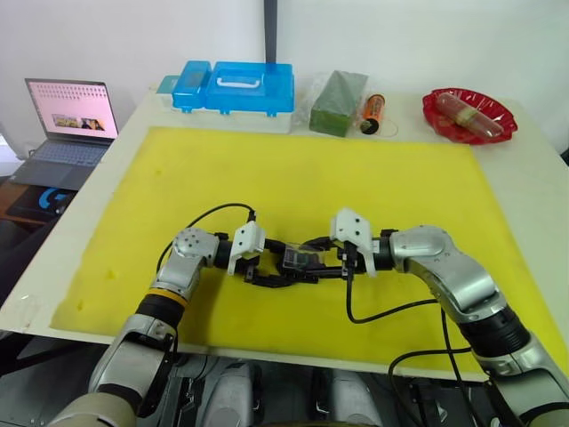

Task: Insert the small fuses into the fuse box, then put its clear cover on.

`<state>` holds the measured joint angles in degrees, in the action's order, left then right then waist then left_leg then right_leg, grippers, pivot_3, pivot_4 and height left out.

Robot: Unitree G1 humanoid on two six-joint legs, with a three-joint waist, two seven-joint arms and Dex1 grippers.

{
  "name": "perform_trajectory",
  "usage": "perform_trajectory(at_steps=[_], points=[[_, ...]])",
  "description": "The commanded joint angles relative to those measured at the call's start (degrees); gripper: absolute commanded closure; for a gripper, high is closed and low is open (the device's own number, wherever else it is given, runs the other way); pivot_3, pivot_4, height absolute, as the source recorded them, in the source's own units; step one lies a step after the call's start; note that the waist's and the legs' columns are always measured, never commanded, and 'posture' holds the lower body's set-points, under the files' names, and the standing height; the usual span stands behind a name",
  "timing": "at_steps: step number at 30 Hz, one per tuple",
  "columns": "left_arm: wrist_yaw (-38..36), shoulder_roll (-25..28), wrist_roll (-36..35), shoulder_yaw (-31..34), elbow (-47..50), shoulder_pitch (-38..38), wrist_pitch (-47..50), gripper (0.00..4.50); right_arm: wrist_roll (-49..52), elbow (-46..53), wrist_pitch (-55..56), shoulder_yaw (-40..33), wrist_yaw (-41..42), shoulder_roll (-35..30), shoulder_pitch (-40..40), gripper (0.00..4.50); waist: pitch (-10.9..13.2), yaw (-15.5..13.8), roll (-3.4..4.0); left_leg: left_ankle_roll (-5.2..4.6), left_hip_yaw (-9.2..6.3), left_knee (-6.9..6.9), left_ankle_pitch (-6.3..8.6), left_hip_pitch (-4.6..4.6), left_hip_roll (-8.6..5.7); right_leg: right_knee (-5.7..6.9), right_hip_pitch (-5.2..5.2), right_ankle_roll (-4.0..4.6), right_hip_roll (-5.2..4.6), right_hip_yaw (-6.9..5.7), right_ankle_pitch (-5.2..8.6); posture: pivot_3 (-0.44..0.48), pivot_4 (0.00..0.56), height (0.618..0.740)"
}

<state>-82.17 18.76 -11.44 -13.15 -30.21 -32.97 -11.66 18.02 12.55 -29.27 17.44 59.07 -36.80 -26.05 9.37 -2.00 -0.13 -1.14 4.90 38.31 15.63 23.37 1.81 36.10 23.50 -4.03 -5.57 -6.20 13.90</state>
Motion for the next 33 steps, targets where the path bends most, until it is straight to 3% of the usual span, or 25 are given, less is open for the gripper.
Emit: perform_trajectory(at_steps=[1,12,20,26,31,33], points=[[-0.4,-0.24,0.27,-0.9,0.43,0.3,0.08,1.68,-1.19,-0.78,0.71,0.38,0.83,0.03,-0.47,2.68,0.0,0.0,0.0,0.0,0.0,0.0,0.0,0.0,0.0,0.0,0.0,0.0,0.0,0.0,0.0,0.0,0.15,0.74],[-0.26,-0.16,0.24,-0.97,0.89,0.63,0.38,1.68,-2.4,-2.37,0.33,1.01,1.37,0.53,-0.8,2.68,0.0,0.02,0.0,0.0,0.0,0.0,0.0,-0.01,0.0,0.0,-0.01,0.0,0.0,0.0,0.0,0.0,0.15,0.74],[-0.08,-0.05,0.32,-1.08,1.43,1.2,0.33,1.68,1.19,0.18,-0.15,-3.71,1.66,0.63,-0.89,0.03,0.0,0.0,0.0,0.0,0.0,0.0,0.0,0.0,0.0,0.0,0.0,0.0,0.0,-0.01,0.0,0.0,0.15,0.74],[-0.13,0.06,0.32,-1.09,1.72,1.57,0.22,1.68,6.81,6.29,-6.16,-9.17,0.61,-0.66,-1.19,0.03,0.0,-0.01,0.0,0.0,0.0,0.0,0.0,0.0,0.0,0.0,0.0,0.0,-0.01,-0.01,0.0,0.0,0.15,0.74],[0.09,-0.03,0.4,-0.98,1.34,1.44,-0.19,1.68,13.48,10.84,-14.2,-15.55,-5.74,1.61,-2.73,0.03,0.0,0.0,0.0,0.0,-0.01,0.0,0.0,0.0,0.01,-0.01,0.0,0.0,-0.02,-0.01,0.0,0.0,0.15,0.74],[0.16,-0.16,0.39,-0.95,1.12,1.33,-0.34,1.68,13.41,12.02,-12.34,-15.67,-6.16,2.1,-1.85,0.46,0.0,0.01,0.0,0.0,-0.02,0.0,0.0,0.0,0.01,-0.01,0.0,0.0,-0.02,-0.01,0.0,0.0,0.15,0.74]])
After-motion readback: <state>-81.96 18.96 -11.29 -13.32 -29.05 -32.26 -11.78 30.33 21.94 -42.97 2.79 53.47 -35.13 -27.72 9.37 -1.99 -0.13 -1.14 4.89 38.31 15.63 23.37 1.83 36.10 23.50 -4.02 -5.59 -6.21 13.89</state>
